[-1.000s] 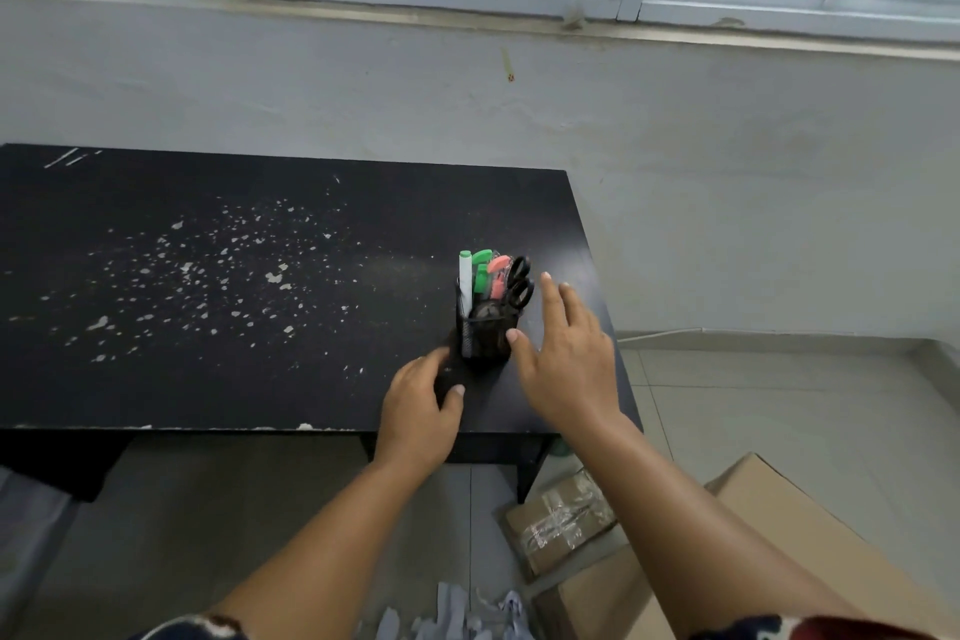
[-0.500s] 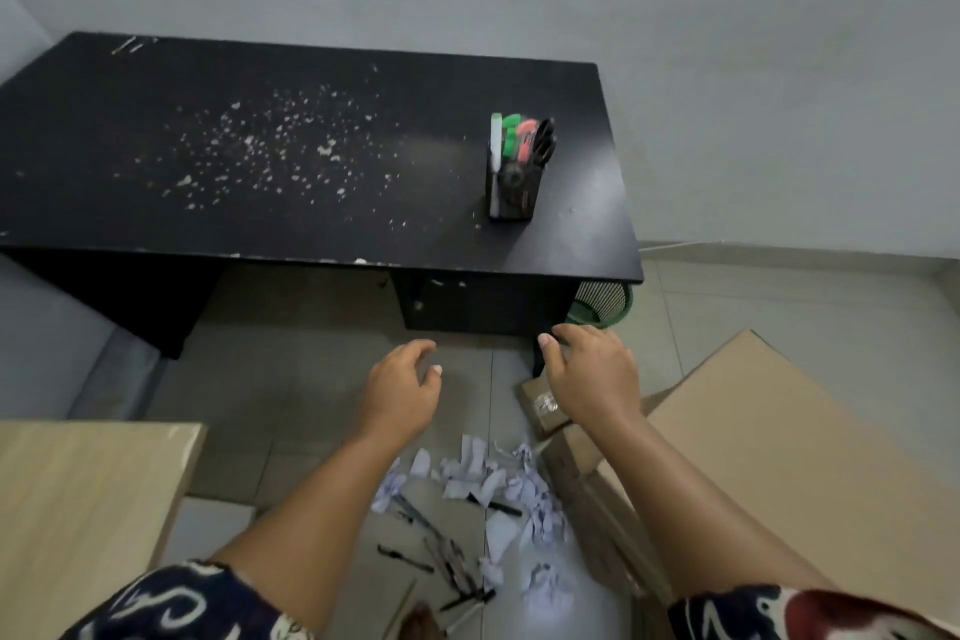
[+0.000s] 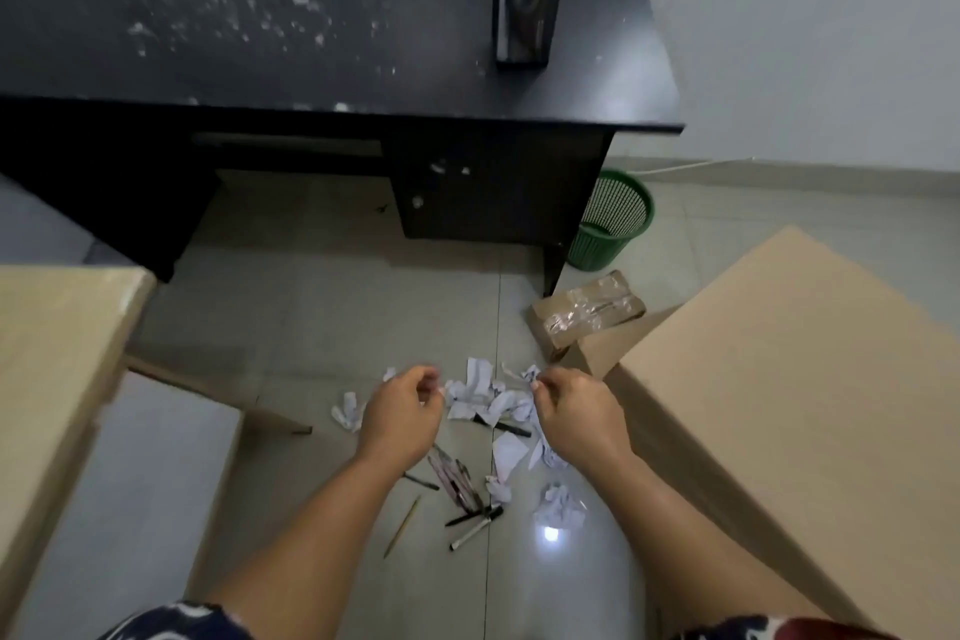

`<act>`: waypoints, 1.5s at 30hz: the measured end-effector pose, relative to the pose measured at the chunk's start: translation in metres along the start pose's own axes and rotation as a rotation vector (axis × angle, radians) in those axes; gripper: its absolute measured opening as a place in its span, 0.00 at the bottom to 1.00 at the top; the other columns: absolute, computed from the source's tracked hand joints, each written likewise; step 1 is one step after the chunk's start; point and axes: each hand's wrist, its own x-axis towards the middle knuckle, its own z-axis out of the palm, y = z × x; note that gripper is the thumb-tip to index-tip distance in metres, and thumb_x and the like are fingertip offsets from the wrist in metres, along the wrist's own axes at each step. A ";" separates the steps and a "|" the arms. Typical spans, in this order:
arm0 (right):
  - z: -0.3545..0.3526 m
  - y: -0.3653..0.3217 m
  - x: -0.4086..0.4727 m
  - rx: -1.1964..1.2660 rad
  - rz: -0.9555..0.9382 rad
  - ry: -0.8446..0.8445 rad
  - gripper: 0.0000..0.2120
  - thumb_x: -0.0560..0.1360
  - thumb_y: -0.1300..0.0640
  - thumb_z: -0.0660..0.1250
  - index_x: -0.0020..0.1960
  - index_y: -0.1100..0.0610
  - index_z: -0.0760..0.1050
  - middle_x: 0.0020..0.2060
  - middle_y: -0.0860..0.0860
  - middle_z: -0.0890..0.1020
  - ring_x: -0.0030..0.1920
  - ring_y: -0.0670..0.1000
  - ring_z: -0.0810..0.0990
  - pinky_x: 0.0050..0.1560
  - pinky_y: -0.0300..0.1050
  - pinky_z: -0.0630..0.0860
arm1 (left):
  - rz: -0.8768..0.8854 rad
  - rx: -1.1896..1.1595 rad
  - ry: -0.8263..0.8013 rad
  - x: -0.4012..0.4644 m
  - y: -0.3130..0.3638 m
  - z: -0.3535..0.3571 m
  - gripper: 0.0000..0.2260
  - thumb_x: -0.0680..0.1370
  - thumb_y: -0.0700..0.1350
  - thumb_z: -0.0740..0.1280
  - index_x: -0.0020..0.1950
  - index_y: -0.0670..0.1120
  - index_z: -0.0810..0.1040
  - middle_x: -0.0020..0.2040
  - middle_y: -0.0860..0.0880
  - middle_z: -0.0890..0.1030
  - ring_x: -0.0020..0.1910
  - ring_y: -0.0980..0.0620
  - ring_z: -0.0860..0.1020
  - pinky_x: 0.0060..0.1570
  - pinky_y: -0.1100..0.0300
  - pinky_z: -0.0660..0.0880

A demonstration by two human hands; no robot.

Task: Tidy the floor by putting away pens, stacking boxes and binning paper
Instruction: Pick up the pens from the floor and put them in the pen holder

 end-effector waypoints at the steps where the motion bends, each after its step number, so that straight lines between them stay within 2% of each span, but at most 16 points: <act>1: 0.025 0.009 0.001 0.017 0.023 -0.020 0.12 0.80 0.49 0.60 0.54 0.51 0.80 0.46 0.50 0.83 0.46 0.52 0.80 0.39 0.43 0.73 | -0.003 -0.007 -0.001 0.004 -0.021 0.015 0.11 0.78 0.43 0.65 0.60 0.49 0.78 0.52 0.52 0.82 0.47 0.56 0.77 0.47 0.64 0.72; 5: 0.149 0.059 0.014 -0.004 0.041 -0.068 0.12 0.80 0.49 0.60 0.50 0.51 0.81 0.42 0.50 0.84 0.41 0.53 0.81 0.36 0.44 0.76 | -0.017 -0.005 -0.038 0.026 -0.118 0.088 0.09 0.77 0.43 0.65 0.56 0.50 0.80 0.46 0.55 0.81 0.47 0.54 0.79 0.50 0.59 0.76; 9: 0.259 0.111 0.043 -0.045 0.043 -0.052 0.13 0.80 0.51 0.59 0.48 0.53 0.81 0.41 0.52 0.84 0.42 0.54 0.81 0.34 0.41 0.66 | -0.007 -0.002 -0.023 0.067 -0.200 0.162 0.09 0.77 0.43 0.65 0.56 0.50 0.80 0.45 0.56 0.80 0.44 0.57 0.78 0.47 0.63 0.73; 12: 0.330 0.148 0.067 -0.110 0.063 -0.030 0.12 0.80 0.52 0.59 0.46 0.52 0.80 0.41 0.51 0.84 0.42 0.53 0.81 0.35 0.41 0.66 | -0.003 -0.007 -0.044 0.098 -0.248 0.213 0.10 0.77 0.43 0.65 0.56 0.51 0.80 0.44 0.56 0.81 0.43 0.57 0.78 0.44 0.63 0.73; 16: 0.396 0.191 0.099 -0.219 0.058 -0.034 0.10 0.77 0.56 0.60 0.48 0.51 0.80 0.42 0.50 0.84 0.43 0.53 0.82 0.36 0.40 0.68 | 0.046 -0.008 -0.021 0.133 -0.295 0.262 0.09 0.76 0.44 0.65 0.54 0.51 0.81 0.44 0.52 0.83 0.45 0.54 0.80 0.47 0.61 0.76; 20: 0.441 0.223 0.125 -0.315 0.022 -0.026 0.11 0.74 0.61 0.61 0.49 0.51 0.80 0.46 0.50 0.82 0.45 0.53 0.81 0.39 0.42 0.73 | 0.085 0.004 0.001 0.164 -0.329 0.296 0.08 0.76 0.44 0.66 0.53 0.52 0.81 0.43 0.52 0.83 0.44 0.53 0.80 0.48 0.58 0.77; 25: 0.472 0.244 0.139 -0.355 -0.050 0.087 0.14 0.74 0.60 0.60 0.55 0.53 0.80 0.49 0.52 0.81 0.48 0.56 0.80 0.40 0.47 0.76 | 0.140 -0.002 -0.014 0.177 -0.354 0.319 0.08 0.76 0.44 0.66 0.54 0.52 0.81 0.44 0.54 0.83 0.44 0.55 0.80 0.49 0.58 0.77; 30: 0.466 0.253 0.136 -0.433 -0.038 0.067 0.13 0.74 0.59 0.61 0.54 0.52 0.81 0.49 0.52 0.81 0.51 0.56 0.76 0.46 0.48 0.71 | 0.142 0.020 -0.052 0.168 -0.365 0.317 0.08 0.77 0.44 0.66 0.54 0.51 0.81 0.44 0.53 0.83 0.44 0.55 0.80 0.48 0.59 0.77; 32: 0.460 0.254 0.133 -0.383 -0.023 0.058 0.12 0.73 0.59 0.62 0.53 0.52 0.81 0.47 0.52 0.81 0.50 0.56 0.76 0.46 0.48 0.72 | 0.142 0.028 -0.069 0.163 -0.364 0.313 0.09 0.77 0.44 0.65 0.54 0.51 0.81 0.45 0.53 0.83 0.43 0.56 0.80 0.47 0.60 0.77; 34: 0.454 0.251 0.129 -0.272 0.006 -0.012 0.10 0.74 0.58 0.63 0.51 0.52 0.81 0.46 0.52 0.82 0.48 0.55 0.79 0.42 0.45 0.73 | 0.134 0.033 -0.069 0.162 -0.363 0.312 0.08 0.77 0.44 0.66 0.54 0.50 0.81 0.44 0.53 0.83 0.43 0.55 0.80 0.47 0.61 0.76; 37: 0.444 0.235 0.113 0.082 0.098 -0.131 0.05 0.74 0.57 0.66 0.47 0.53 0.80 0.43 0.51 0.83 0.45 0.54 0.80 0.40 0.43 0.73 | 0.060 -0.022 -0.051 0.156 -0.359 0.314 0.05 0.77 0.45 0.67 0.50 0.48 0.82 0.44 0.51 0.82 0.45 0.52 0.80 0.46 0.62 0.74; 40: 0.444 0.208 0.095 0.389 0.137 -0.202 0.01 0.74 0.56 0.70 0.45 0.53 0.79 0.40 0.53 0.82 0.41 0.53 0.80 0.39 0.42 0.73 | -0.106 -0.257 -0.140 0.148 -0.346 0.320 0.09 0.76 0.52 0.68 0.45 0.48 0.82 0.42 0.46 0.83 0.42 0.48 0.81 0.47 0.54 0.78; 43: 0.452 0.183 0.086 0.509 0.111 -0.284 0.02 0.73 0.57 0.71 0.44 0.54 0.79 0.36 0.51 0.80 0.36 0.48 0.77 0.37 0.39 0.72 | -0.289 -0.467 -0.277 0.142 -0.329 0.323 0.15 0.77 0.60 0.63 0.52 0.51 0.79 0.49 0.46 0.83 0.43 0.49 0.80 0.44 0.55 0.77; 45: 0.456 0.173 0.084 0.512 0.054 -0.347 0.02 0.74 0.57 0.71 0.45 0.55 0.80 0.35 0.49 0.80 0.35 0.46 0.76 0.37 0.38 0.71 | -0.365 -0.575 -0.263 0.143 -0.321 0.323 0.17 0.79 0.59 0.60 0.56 0.48 0.77 0.50 0.47 0.82 0.48 0.48 0.82 0.45 0.54 0.77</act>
